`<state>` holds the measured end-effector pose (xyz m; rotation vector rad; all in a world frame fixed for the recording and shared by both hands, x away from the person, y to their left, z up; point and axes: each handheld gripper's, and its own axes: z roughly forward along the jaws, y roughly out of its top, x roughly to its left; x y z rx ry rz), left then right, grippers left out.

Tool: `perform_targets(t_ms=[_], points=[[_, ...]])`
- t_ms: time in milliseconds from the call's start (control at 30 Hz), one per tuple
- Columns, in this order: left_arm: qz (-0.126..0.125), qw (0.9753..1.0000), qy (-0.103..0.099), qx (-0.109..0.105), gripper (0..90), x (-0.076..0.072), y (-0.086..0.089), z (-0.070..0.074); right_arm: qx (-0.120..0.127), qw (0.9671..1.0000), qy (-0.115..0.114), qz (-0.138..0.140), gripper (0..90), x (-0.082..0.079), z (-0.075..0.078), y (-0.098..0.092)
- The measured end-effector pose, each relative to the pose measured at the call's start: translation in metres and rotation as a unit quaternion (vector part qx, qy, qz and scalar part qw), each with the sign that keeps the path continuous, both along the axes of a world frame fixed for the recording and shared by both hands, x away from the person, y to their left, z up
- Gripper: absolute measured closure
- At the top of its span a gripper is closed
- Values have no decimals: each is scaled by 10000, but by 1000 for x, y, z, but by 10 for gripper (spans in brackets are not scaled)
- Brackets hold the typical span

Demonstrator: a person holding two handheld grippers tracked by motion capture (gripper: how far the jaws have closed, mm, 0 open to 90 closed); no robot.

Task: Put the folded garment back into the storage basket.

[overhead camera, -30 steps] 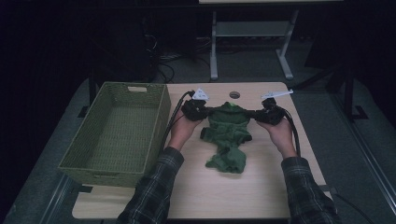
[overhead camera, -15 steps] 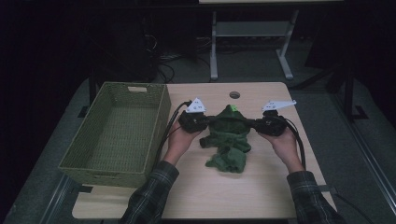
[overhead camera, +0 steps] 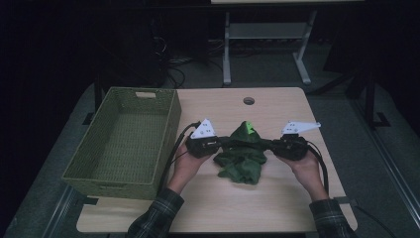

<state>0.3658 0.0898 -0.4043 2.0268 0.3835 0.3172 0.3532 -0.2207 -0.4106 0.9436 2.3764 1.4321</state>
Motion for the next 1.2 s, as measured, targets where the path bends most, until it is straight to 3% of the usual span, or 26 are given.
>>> perform_targets(t_ms=[167,533,800,900,1100,1200], points=[[-110,9999,21,17,853,-15,2,-6,-82,9999,-59,122,870,-15,-2,1],[-275,9996,112,5,853,-35,6,-14,17,9996,-60,276,867,-39,-6,-5],[-358,9983,459,-37,854,-45,12,-28,143,9986,306,416,864,-53,-18,-5],[-376,9978,537,-13,854,-49,15,-33,37,9982,397,451,865,-58,-22,-3],[-453,9967,660,129,854,-56,17,-44,-65,9967,608,540,864,-65,-29,-1],[-526,9959,686,247,854,-59,16,-48,-99,9963,603,601,865,-68,-32,1]])
